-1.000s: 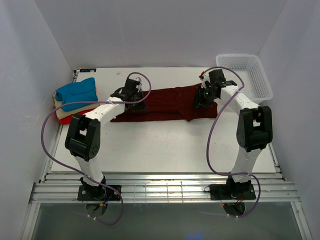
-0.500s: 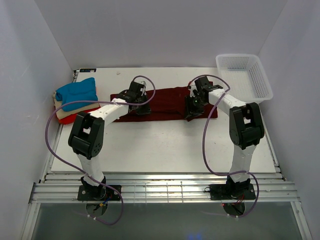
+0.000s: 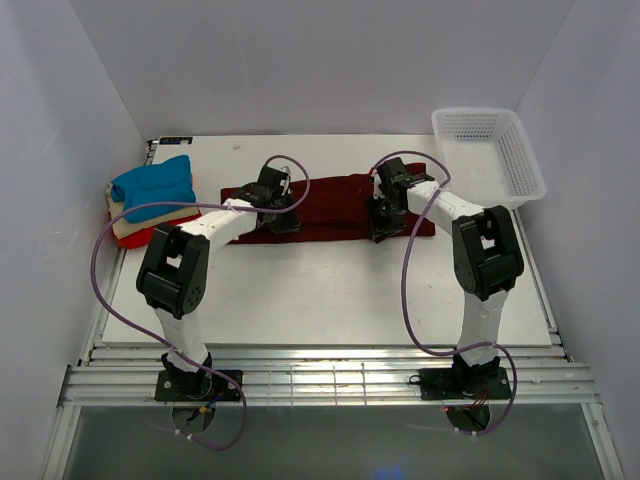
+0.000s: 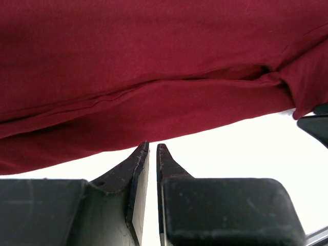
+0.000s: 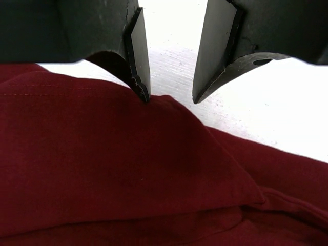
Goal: Fold and stack the t-shirts
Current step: Fold the other side of the tshirt into a rectangle
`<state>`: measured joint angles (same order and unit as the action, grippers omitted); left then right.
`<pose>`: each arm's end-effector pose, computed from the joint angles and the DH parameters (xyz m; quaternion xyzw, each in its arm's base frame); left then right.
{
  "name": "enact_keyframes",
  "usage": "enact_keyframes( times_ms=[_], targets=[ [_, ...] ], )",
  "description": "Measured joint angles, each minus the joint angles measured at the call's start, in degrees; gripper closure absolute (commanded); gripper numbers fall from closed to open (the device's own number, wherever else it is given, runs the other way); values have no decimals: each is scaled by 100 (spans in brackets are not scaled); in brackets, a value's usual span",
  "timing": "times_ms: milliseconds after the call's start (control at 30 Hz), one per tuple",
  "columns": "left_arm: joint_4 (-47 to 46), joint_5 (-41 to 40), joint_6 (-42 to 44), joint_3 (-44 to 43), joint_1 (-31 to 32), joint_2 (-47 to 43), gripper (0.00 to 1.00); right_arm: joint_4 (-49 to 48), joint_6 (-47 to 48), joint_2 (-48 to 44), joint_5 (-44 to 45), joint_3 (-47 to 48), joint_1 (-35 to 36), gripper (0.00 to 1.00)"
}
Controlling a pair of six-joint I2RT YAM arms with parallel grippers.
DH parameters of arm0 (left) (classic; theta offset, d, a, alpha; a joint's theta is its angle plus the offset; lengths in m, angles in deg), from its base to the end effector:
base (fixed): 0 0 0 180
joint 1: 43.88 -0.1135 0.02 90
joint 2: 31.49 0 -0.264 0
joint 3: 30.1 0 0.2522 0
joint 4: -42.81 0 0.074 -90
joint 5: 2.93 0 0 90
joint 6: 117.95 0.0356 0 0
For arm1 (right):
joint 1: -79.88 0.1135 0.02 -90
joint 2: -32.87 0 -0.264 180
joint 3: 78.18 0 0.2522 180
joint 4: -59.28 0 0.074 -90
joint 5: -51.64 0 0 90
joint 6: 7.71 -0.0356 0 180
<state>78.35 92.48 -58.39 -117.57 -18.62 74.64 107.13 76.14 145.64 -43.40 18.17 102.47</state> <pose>0.3570 -0.1721 0.1977 -0.0285 0.9502 -0.1831 0.2505 0.3788 0.1610 0.1870 -0.1489 0.9625 0.0967 0.2048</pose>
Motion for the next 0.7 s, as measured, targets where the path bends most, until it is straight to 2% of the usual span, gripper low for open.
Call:
enact_keyframes(
  times_ms=[300, 400, 433, 467, 567, 700],
  targets=[
    [2, -52, 17, 129, 0, 0, 77, -249, 61, 96, 461, -197, 153, 60],
    [-4, -94, 35, 153, 0, -11, 78, -315, 76, 149, 573, -199, 197, 75],
    [-11, -111, 42, 173, 0, -15, 78, -334, 83, 160, 612, -199, 210, 85],
    [-7, -133, 44, 190, 0, -17, 77, -348, 98, 162, 645, -199, 219, 88],
    [0, -175, 48, 221, 0, -26, 77, -376, 72, 162, 713, -195, 232, 92],
    [-13, -197, 57, 284, 0, -79, 77, -208, 94, 190, 846, -52, 291, 92]
  ],
)
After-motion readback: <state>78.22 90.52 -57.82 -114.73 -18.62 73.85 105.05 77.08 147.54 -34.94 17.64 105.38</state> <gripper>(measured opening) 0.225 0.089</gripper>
